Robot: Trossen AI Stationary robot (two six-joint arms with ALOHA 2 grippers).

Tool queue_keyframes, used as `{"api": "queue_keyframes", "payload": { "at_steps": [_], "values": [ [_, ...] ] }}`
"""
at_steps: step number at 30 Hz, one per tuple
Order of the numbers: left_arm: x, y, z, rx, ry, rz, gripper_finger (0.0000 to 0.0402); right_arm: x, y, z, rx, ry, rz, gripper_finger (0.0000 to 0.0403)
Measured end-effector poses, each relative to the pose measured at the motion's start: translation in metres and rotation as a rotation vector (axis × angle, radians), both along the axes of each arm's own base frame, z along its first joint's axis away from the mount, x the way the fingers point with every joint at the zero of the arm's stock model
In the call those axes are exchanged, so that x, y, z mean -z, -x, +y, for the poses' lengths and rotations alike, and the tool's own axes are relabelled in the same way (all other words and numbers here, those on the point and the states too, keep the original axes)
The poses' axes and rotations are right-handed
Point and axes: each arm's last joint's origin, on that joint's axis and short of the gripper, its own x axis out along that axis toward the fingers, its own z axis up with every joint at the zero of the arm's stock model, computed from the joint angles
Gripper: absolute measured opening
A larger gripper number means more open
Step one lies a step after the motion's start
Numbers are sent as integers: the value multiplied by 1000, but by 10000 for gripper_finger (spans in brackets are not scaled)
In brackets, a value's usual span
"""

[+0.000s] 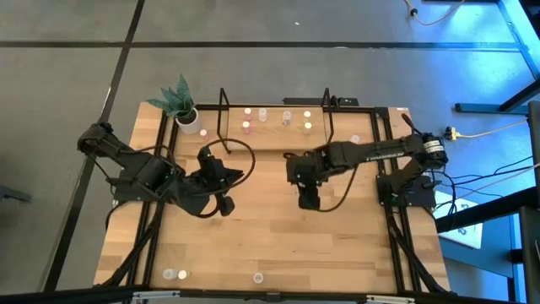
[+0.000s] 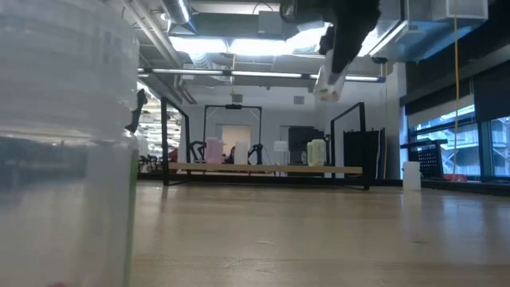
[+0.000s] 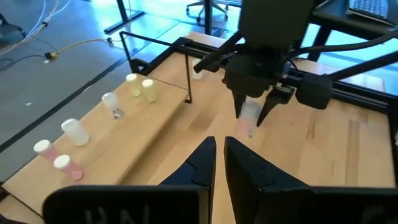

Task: Pick and place medicine bottles onto shelf by color
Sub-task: Put the top transparent pill bottle on the shelf aligned with the other transparent pill bottle

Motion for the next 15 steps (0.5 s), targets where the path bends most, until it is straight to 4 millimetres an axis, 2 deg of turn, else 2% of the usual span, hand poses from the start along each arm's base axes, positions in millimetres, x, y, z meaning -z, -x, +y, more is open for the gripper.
{"api": "queue_keyframes", "payload": {
  "at_steps": [6, 15],
  "values": [
    [1, -1, 6, -21, -8, 15, 27, 6, -7, -17, -64, 39, 2, 160],
    [3, -1, 9, -31, -25, 45, 27, 48, -30, -35, -45, 45, 96, 160]
  ]
}}
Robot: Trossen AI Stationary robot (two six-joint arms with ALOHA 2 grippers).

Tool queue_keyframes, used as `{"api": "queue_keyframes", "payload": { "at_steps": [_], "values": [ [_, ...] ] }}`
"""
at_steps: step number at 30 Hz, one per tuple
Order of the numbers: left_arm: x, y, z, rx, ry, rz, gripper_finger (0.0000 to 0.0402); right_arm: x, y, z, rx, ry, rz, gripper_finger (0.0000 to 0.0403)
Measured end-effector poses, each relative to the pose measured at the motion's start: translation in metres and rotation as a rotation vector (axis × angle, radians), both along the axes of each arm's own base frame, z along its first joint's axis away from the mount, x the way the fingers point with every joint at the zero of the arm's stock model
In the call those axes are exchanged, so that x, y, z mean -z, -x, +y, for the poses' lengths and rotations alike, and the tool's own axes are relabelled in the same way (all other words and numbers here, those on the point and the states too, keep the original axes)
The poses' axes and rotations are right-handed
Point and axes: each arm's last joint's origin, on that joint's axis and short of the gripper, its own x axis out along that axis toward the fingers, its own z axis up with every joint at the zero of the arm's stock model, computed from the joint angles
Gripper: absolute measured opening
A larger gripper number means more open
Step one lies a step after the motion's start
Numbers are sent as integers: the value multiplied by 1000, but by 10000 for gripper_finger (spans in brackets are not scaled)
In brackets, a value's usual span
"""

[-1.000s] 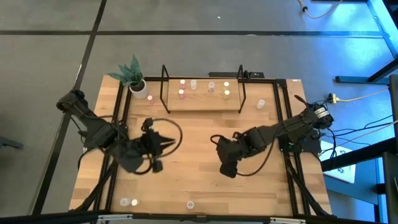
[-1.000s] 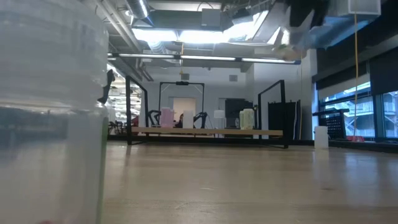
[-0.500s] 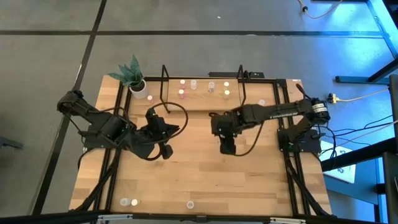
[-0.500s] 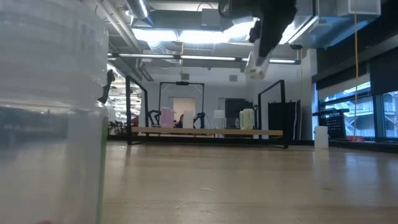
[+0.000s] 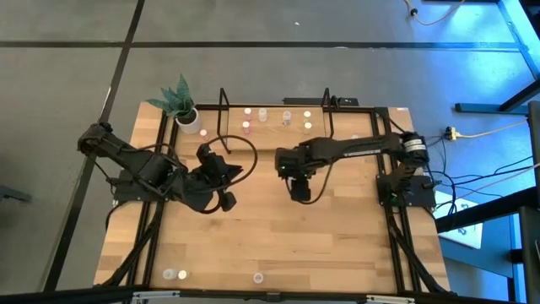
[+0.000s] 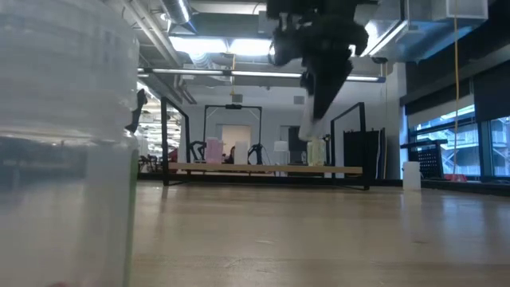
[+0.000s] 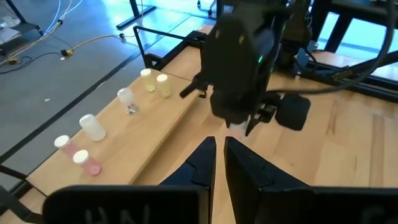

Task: Pick and place medicine bottles onto shelf by color
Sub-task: Put the top transparent pill bottle on the shelf aligned with the other transparent pill bottle

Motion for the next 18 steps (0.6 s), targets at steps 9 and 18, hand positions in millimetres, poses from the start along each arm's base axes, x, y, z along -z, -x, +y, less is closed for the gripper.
{"api": "queue_keyframes", "payload": {
  "at_steps": [9, 18],
  "values": [
    [2, 1, 1, 0, -12, 23, 27, 38, -14, -2, -24, 5, 100, 160],
    [2, 2, 1, 0, -15, 28, 27, 50, -18, -2, -23, 6, 123, 162]
  ]
}}
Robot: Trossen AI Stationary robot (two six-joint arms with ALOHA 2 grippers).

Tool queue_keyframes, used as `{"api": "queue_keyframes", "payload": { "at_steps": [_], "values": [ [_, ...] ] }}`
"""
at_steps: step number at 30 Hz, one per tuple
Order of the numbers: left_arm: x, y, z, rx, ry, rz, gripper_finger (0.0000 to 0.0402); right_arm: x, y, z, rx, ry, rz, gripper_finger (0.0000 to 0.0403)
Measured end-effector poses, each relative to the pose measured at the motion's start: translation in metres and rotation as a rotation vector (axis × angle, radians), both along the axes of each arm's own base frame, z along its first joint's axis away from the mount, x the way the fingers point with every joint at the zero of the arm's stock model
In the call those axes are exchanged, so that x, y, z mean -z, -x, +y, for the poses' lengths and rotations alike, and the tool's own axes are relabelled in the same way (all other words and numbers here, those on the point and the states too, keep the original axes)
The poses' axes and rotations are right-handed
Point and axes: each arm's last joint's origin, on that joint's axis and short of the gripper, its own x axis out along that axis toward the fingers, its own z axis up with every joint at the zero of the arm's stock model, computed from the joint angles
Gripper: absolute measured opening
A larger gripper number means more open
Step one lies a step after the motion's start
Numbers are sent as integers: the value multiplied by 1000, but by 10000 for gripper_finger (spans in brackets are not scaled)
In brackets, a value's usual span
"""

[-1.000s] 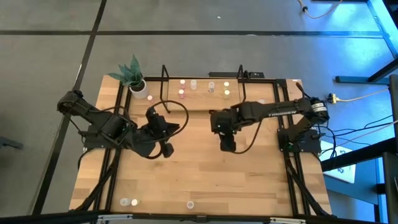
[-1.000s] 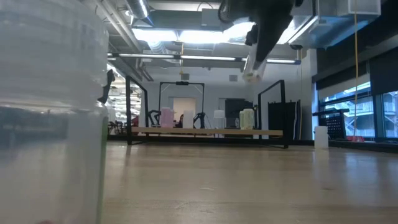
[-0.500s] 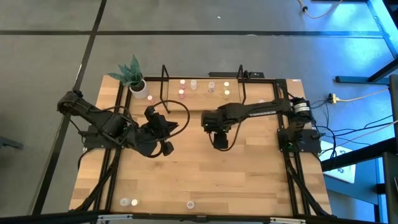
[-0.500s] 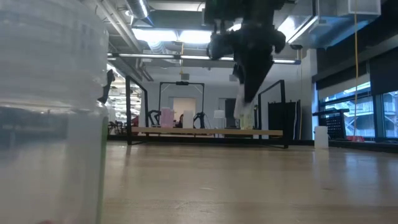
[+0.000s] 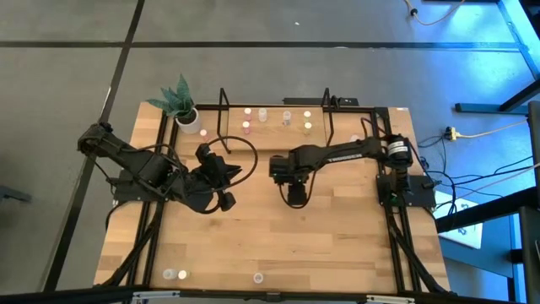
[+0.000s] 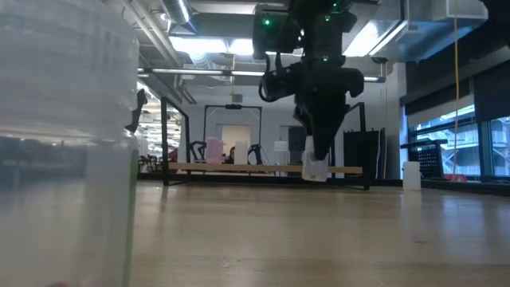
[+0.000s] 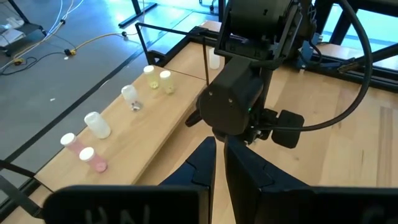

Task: Pick and place medicine bottles onto shelf by color
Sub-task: Put the top transparent pill bottle on the shelf aligned with the other transparent pill bottle

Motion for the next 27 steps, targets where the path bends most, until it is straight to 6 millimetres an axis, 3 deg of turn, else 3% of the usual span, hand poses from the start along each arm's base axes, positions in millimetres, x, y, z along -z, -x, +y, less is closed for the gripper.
{"api": "queue_keyframes", "payload": {
  "at_steps": [17, 27],
  "values": [
    [0, 0, 0, 0, -4, 7, 27, 7, -5, -1, 32, -5, -18, 165],
    [0, 0, 0, 0, -4, 7, 27, 6, -6, -1, 32, -5, -24, 225]
  ]
}}
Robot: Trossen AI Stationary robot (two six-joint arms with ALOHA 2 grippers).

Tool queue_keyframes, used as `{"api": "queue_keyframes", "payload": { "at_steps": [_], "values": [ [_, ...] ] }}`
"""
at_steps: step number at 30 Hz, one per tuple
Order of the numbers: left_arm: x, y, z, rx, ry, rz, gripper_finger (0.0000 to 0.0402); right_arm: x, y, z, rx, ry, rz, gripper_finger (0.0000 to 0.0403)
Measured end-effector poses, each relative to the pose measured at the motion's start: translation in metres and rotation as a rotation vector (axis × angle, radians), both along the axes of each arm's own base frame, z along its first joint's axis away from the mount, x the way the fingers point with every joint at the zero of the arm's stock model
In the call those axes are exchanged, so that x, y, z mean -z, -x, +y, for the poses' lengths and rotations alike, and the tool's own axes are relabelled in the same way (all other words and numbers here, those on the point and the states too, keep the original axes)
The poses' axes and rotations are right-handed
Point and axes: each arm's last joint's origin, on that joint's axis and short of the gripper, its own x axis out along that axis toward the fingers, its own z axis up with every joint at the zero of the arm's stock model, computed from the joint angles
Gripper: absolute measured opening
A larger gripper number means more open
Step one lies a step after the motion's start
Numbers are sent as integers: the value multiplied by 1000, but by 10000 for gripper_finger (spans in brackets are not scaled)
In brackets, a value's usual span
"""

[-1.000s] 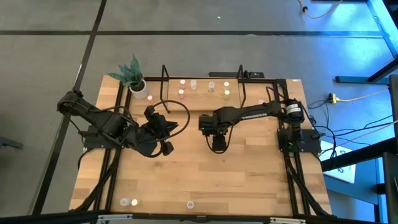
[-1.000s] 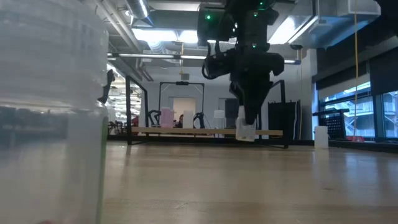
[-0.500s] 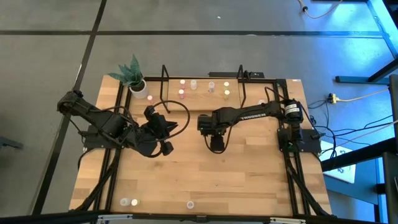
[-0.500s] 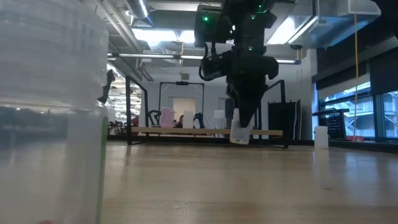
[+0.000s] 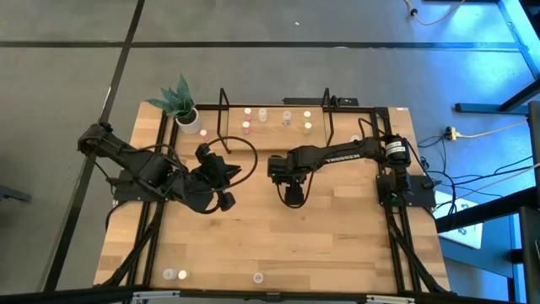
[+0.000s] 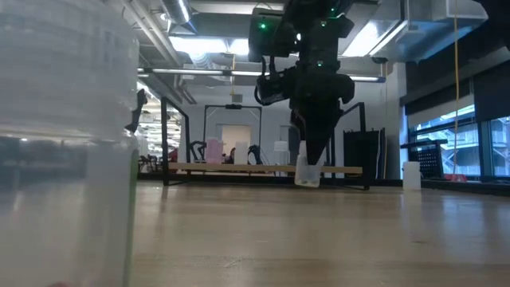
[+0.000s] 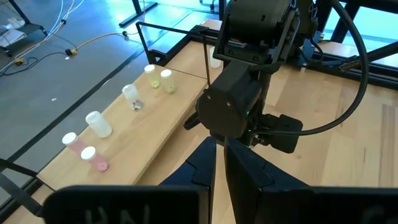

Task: Pick and place medicine bottles onto shelf by color
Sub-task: Put the top transparent pill bottle on the shelf aligned with the other transparent pill bottle

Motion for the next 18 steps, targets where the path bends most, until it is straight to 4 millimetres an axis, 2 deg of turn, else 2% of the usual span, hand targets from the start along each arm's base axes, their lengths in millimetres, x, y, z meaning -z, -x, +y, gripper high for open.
{"api": "queue_keyframes", "payload": {
  "at_steps": [6, 14, 18],
  "values": [
    [0, 0, 0, 0, 0, 0, 27, 0, 0, 0, 2, 1, -2, 257],
    [0, 0, 0, 4, 4, 2, 27, -1, 0, 0, 26, -20, 0, 262],
    [0, 0, 0, 5, 5, 2, 27, -15, 7, 2, 40, -22, -11, 262]
  ]
}}
